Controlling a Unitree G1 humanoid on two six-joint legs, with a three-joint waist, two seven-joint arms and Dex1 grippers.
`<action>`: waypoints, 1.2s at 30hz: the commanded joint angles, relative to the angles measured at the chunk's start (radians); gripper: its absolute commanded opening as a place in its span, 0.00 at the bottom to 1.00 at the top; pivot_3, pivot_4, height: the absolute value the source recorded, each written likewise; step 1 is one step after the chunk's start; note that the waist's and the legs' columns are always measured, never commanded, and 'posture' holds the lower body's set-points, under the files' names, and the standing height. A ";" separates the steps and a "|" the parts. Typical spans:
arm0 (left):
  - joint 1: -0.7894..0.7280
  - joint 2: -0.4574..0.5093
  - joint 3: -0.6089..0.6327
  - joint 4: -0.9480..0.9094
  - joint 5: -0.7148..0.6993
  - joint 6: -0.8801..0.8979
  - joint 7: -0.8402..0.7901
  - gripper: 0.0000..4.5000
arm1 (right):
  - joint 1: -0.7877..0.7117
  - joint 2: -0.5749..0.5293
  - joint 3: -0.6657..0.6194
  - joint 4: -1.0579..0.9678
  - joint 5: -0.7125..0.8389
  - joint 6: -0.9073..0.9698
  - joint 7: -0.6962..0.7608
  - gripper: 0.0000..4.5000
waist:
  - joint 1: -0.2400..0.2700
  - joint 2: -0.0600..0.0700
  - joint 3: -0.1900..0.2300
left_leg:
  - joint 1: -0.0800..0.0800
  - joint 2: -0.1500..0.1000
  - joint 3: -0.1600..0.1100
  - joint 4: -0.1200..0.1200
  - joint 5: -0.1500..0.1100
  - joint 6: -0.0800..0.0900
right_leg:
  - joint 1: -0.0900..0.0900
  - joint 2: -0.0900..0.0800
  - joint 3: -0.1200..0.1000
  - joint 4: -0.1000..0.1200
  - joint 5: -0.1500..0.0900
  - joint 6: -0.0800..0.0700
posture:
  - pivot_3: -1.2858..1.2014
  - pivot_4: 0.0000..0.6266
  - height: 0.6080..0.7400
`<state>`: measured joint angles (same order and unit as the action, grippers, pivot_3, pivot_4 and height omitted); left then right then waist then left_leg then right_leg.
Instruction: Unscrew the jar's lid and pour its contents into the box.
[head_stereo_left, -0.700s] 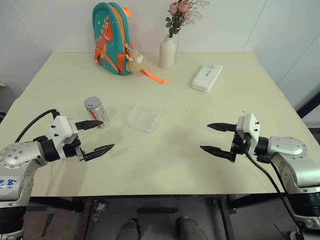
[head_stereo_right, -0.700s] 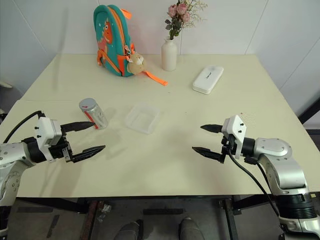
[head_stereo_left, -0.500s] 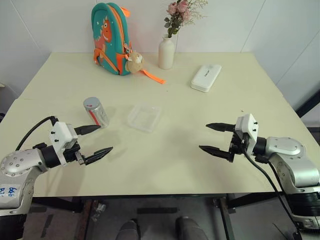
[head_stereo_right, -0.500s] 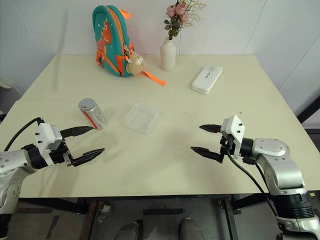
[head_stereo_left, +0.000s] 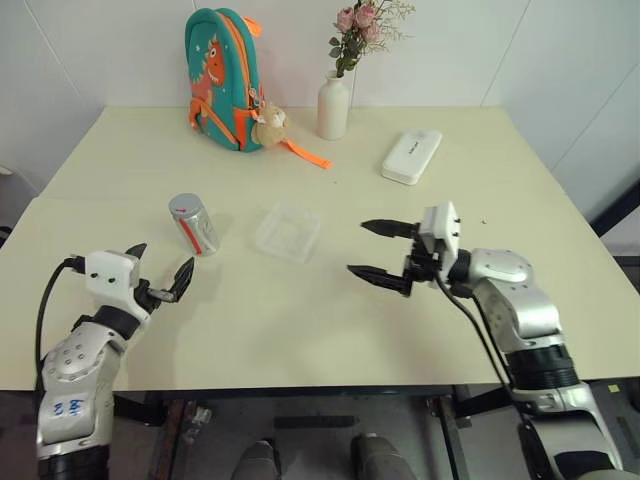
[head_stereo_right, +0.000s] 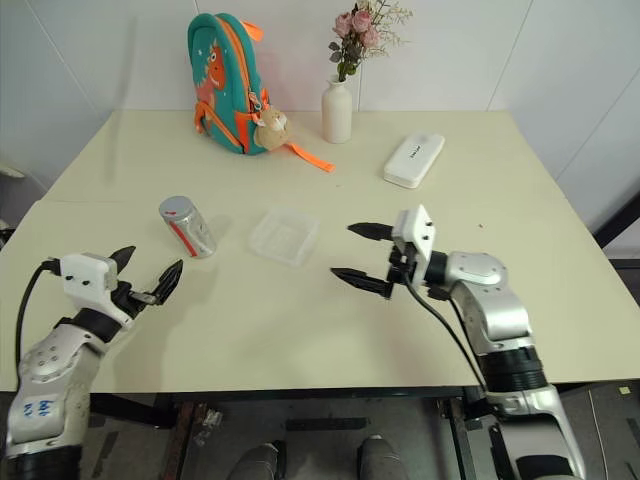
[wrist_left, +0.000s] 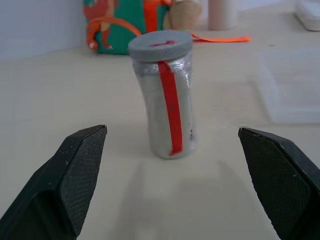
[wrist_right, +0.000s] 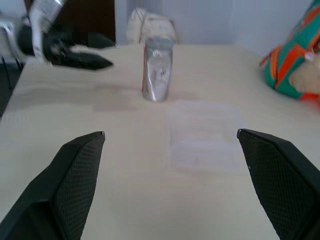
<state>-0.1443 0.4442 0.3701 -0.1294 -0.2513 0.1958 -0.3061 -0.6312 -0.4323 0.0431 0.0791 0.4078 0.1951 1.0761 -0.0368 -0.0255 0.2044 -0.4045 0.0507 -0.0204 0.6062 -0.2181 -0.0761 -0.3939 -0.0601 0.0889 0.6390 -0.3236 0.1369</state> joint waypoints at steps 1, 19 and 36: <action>-0.065 0.003 -0.012 0.078 0.041 -0.061 0.032 1.00 | -0.022 0.018 0.007 -0.069 0.009 0.015 -0.033 0.99 | 0.004 0.000 0.000 | 0.000 0.000 0.000 0.001 0.000 0.000 | 0.000 0.000 0.000 0.000 0.000 0.000 | 0.52 0.24 1.00; -0.461 0.055 -0.100 0.699 0.091 -0.348 -0.093 1.00 | 0.068 0.065 0.014 -0.235 0.023 0.057 -0.159 0.99 | 0.007 -0.001 0.000 | -0.001 0.000 0.001 0.001 0.000 0.000 | 0.000 0.000 0.000 0.000 0.001 0.001 | 0.52 0.24 1.00; -0.482 0.050 -0.078 0.731 0.036 -0.419 -0.129 0.43 | 0.097 0.064 0.016 -0.264 0.026 0.064 -0.192 1.00 | 0.006 -0.001 0.000 | -0.001 0.000 0.001 0.000 0.000 0.000 | -0.001 0.000 0.000 -0.001 0.001 0.001 | 0.52 0.24 1.00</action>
<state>-0.6405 0.4855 0.2595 0.7019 -0.1669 -0.2190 -0.4150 -0.5330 -0.3685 0.0709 -0.1443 0.4133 0.2639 0.8865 -0.0306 -0.0261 0.2041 -0.4055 0.0507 -0.0192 0.6058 -0.2183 -0.0758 -0.3946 -0.0599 0.0887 0.6379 -0.3224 0.1383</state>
